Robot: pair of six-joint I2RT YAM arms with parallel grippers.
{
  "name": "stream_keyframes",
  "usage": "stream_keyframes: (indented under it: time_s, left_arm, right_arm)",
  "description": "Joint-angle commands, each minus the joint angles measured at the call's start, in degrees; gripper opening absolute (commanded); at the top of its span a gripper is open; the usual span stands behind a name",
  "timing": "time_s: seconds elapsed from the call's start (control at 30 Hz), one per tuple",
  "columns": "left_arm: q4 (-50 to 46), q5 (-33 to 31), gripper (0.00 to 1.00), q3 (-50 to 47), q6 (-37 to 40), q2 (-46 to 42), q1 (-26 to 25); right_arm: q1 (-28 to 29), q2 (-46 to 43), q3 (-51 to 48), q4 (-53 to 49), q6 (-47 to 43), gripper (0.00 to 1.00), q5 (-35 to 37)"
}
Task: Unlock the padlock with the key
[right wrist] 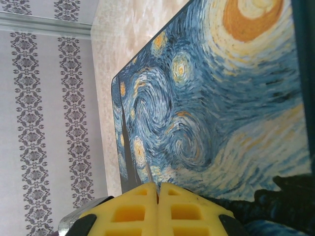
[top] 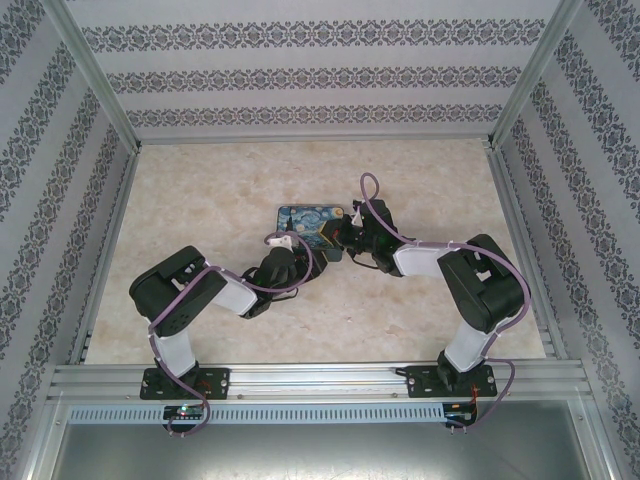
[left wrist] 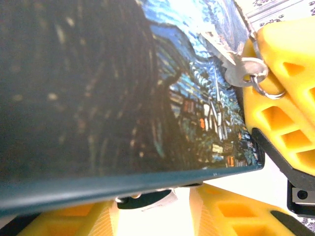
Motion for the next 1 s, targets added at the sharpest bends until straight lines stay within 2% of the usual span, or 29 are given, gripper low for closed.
stream_keyframes:
  time_s: [0.0,0.37,0.8,0.97]
  left_arm:
    - [6.8,-1.0,0.38,-0.6,-2.1,-0.3,0.4]
    - [8.7,-0.4,0.4,-0.4,-4.1,-1.6,0.0]
    - [10.6,0.0,0.59,-0.6,-5.3,0.5,-0.8]
    - [12.6,-0.5,0.61,-1.4,-6.7,0.2,-1.5]
  right_arm:
    - [-0.4,1.6,-0.9,0.1,0.5,0.0,0.0]
    - [-0.5,2.2,-0.6,0.2,0.6,0.0,-0.1]
    - [-0.4,3.3,-0.6,0.8,0.8,0.0,-0.3]
    - [-0.4,3.6,-0.6,1.0,0.9,0.0,-0.4]
